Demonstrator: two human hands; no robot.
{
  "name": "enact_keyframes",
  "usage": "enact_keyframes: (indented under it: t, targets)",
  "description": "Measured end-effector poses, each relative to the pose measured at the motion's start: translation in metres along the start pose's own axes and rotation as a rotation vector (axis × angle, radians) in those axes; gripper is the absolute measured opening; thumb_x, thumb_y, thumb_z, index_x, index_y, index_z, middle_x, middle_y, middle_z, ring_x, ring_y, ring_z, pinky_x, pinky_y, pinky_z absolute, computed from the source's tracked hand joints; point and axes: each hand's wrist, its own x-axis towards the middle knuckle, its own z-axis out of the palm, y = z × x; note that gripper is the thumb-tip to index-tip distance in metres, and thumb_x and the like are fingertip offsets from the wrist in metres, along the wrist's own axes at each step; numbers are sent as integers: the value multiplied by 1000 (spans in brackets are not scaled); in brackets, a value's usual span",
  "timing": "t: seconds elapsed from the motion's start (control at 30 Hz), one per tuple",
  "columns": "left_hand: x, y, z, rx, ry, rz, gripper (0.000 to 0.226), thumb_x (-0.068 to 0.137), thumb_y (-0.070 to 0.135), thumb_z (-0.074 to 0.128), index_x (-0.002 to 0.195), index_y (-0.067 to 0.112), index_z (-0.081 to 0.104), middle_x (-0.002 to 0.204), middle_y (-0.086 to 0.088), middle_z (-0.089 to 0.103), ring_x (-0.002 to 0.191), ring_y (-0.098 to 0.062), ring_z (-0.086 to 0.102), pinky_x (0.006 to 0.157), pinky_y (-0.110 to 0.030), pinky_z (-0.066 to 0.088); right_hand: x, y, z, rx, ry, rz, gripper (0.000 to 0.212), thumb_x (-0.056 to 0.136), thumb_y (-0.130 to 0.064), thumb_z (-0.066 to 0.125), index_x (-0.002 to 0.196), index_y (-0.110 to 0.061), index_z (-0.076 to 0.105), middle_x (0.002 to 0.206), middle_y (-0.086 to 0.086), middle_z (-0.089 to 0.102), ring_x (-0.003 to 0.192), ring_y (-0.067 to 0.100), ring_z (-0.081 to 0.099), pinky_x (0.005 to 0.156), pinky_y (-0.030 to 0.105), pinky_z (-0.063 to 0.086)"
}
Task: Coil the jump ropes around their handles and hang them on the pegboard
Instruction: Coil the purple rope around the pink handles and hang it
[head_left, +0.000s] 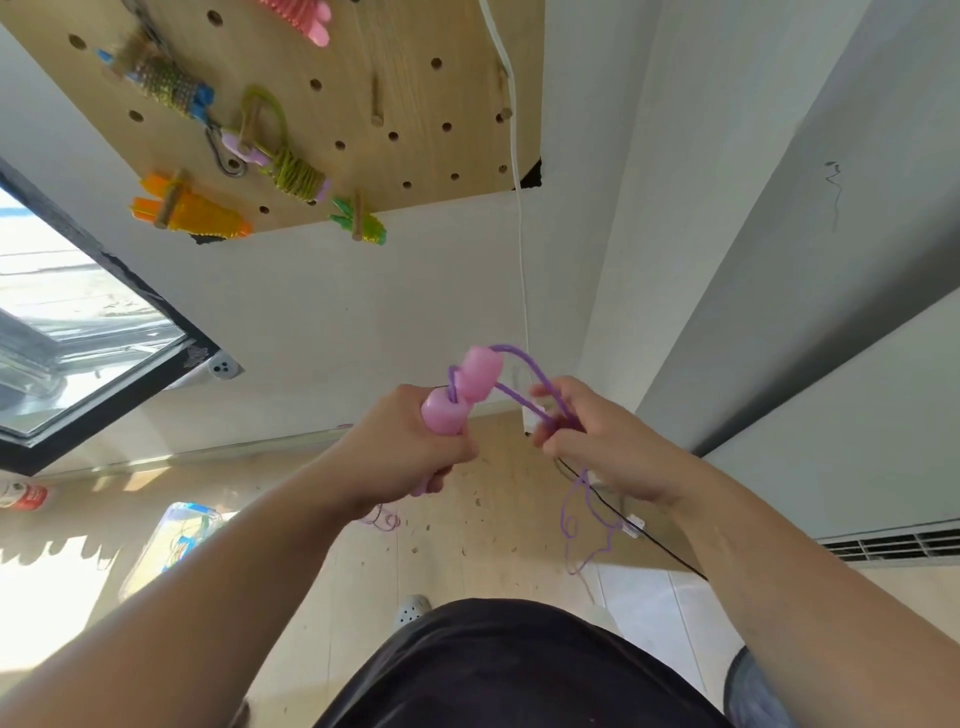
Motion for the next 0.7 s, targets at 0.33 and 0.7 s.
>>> enact_keyframes:
  t: [0.33, 0.7]
  targets:
    - [1, 2, -1, 64, -375, -34, 24, 73, -5, 68, 65, 17, 68, 57, -15, 57, 46, -24, 50, 47, -26, 44, -2, -31, 21, -128, -196, -200, 22, 94, -29, 65, 116, -29, 60, 85, 0, 68, 70, 10, 67, 70, 38, 58]
    - [2, -2, 30, 548, 203, 85, 30, 78, 18, 62, 98, 19, 40, 84, 5, 60, 77, -22, 60, 66, -39, 52, 4, -30, 48, -78, 244, -120, 38, 102, -44, 41, 83, -15, 57, 74, 0, 63, 72, 23, 59, 73, 52, 52]
